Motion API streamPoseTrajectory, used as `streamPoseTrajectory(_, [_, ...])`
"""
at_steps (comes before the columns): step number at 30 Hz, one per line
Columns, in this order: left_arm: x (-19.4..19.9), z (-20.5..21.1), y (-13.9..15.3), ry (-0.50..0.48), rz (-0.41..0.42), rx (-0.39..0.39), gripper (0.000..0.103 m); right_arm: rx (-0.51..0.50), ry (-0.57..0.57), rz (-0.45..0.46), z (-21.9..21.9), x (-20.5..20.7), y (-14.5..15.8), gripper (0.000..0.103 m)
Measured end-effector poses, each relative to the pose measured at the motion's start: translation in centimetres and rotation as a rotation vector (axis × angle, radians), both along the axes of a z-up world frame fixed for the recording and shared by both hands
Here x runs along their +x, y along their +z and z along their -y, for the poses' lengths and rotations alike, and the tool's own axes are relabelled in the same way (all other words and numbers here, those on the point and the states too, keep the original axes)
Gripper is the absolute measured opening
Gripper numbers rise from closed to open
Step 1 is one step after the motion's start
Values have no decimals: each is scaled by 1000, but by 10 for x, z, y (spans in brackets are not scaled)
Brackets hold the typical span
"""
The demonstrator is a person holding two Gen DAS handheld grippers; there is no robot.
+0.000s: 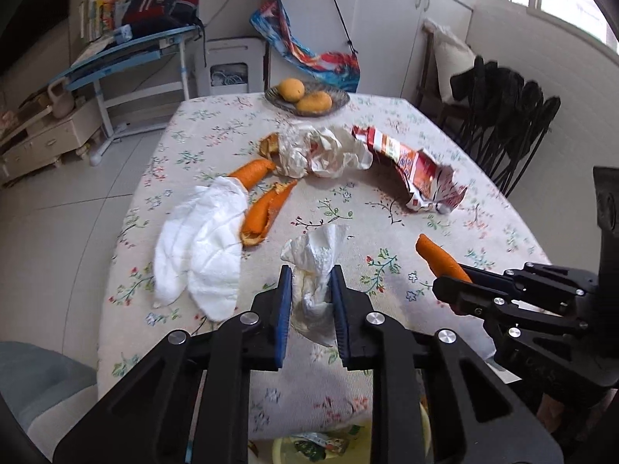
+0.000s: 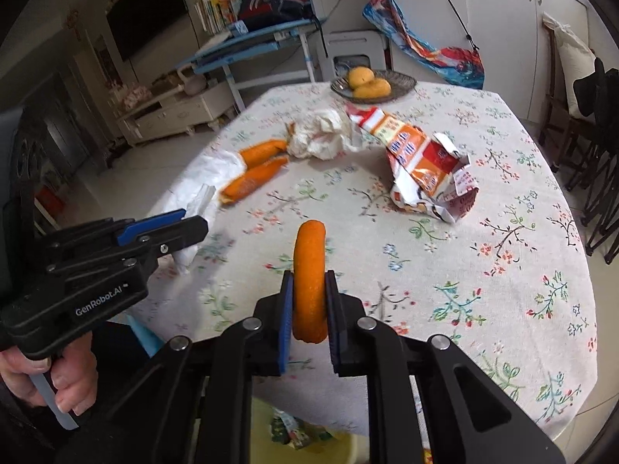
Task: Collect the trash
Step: 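Lift and carry the carrot and tissue over the yellow bucket with both grippers, then open the left gripper over the bucket while the right opens to drop the carrot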
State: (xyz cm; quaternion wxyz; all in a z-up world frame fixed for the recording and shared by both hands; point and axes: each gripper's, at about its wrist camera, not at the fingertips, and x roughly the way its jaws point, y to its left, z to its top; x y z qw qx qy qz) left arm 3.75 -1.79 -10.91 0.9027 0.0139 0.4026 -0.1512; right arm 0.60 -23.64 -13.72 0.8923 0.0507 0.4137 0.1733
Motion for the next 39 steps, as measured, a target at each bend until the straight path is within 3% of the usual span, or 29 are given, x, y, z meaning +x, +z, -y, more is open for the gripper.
streamPoseTrajectory(12, [-46,-20,6,14,1,-42,19,68,45,35,-14,-51,8,16])
streamPoseTrajectory(26, [-94,-28,-3,1,-27,-34,19,70,71,-40,-29,-97,-8,16])
streamPoseTrajectory(39, [-119,-30,-11,-15,-64,-12,19,72,59,-101,-32,-115,-17,16])
